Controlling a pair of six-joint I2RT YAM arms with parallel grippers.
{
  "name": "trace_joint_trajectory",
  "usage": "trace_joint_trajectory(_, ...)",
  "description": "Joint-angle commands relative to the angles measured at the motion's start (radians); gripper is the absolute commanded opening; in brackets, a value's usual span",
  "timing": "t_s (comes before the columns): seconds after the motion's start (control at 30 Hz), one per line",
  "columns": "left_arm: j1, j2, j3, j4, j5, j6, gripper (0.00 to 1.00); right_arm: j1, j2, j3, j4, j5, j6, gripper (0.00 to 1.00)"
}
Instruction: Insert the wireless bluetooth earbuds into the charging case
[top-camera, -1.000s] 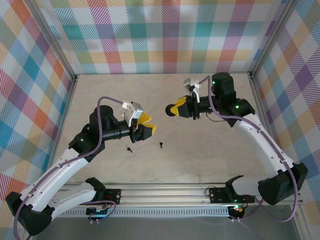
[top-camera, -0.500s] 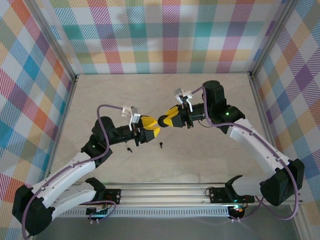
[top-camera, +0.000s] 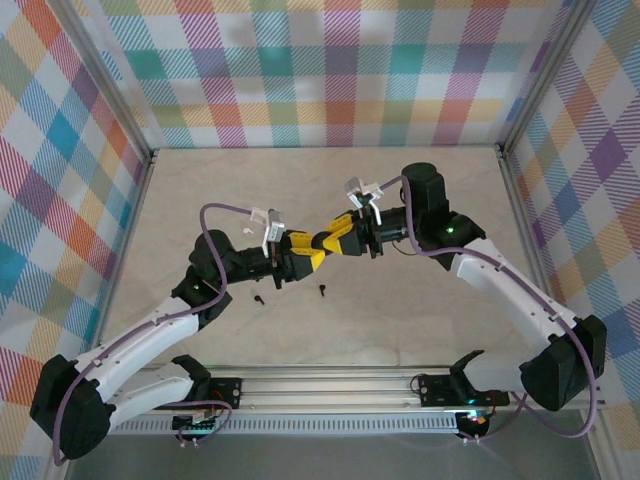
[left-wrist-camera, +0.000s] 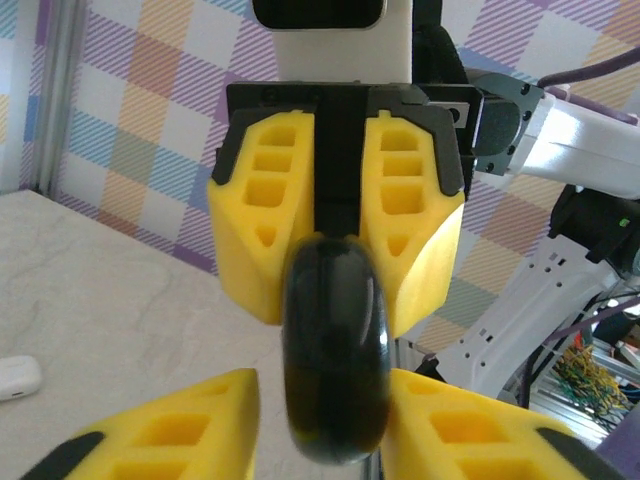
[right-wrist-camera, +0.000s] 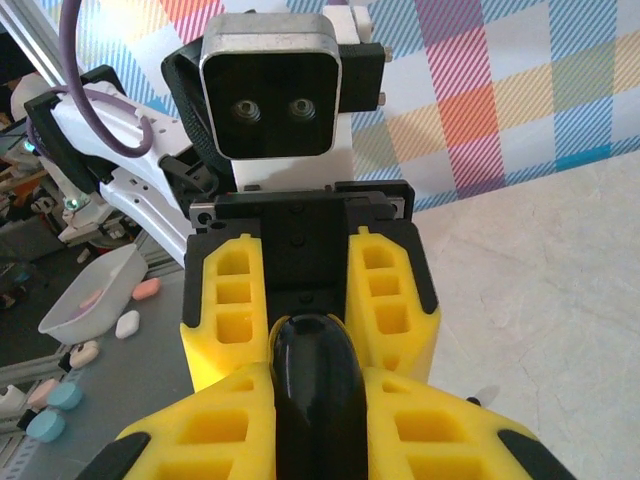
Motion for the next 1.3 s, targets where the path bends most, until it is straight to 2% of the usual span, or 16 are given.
trace_joint_trajectory(0.0,0.010,0.021,0.045,0.008,0.049,-0.007,0.27,0.010,0.017,0.011,0.012,-0.041,-0.032,0.05)
trace_joint_trajectory(0.07,0.013,0.031,0.047,0.002,0.058,-0.008,0.21,0.011,0.021,0.020,-0.003,-0.042,-0.046,0.05)
trace_joint_trajectory(0.2,0.019,0.035,0.046,0.011,0.061,-0.010,0.17,0.011,0.029,0.034,-0.032,-0.043,-0.067,0.05)
trace_joint_trajectory(0.27,0.020,0.041,0.052,0.005,0.073,-0.008,0.08,0.010,0.035,0.034,-0.024,-0.047,-0.062,0.05)
trace_joint_trajectory(0.3,0.020,0.041,0.055,0.000,0.079,-0.007,0.04,0.010,0.037,0.035,-0.018,-0.046,-0.050,0.06)
trace_joint_trajectory(0.37,0.020,0.035,0.055,-0.018,0.081,0.001,0.00,0.011,0.043,0.044,-0.012,-0.033,-0.023,0.16)
trace_joint_trajectory(0.43,0.020,0.021,0.051,-0.047,0.076,0.019,0.00,0.010,0.046,0.058,-0.018,0.006,0.002,0.26)
trace_joint_trajectory(0.67,0.020,-0.038,0.028,-0.099,0.098,0.059,0.00,0.010,0.066,0.110,-0.151,0.236,-0.030,0.28)
trace_joint_trajectory(0.87,0.020,-0.088,-0.002,-0.145,0.075,0.098,0.00,0.010,0.069,0.111,-0.143,0.250,0.016,0.40)
trace_joint_trajectory(1.0,0.020,-0.096,-0.009,-0.162,0.070,0.119,0.00,0.010,0.070,0.109,-0.153,0.302,0.043,0.45)
trace_joint_trajectory(1.1,0.020,-0.109,-0.028,-0.142,0.058,0.126,0.00,0.011,0.087,0.121,-0.185,0.324,0.064,0.46)
trace_joint_trajectory(1.27,0.020,-0.147,-0.060,-0.203,-0.013,0.189,0.00,0.010,0.074,0.134,-0.219,0.326,0.130,0.50)
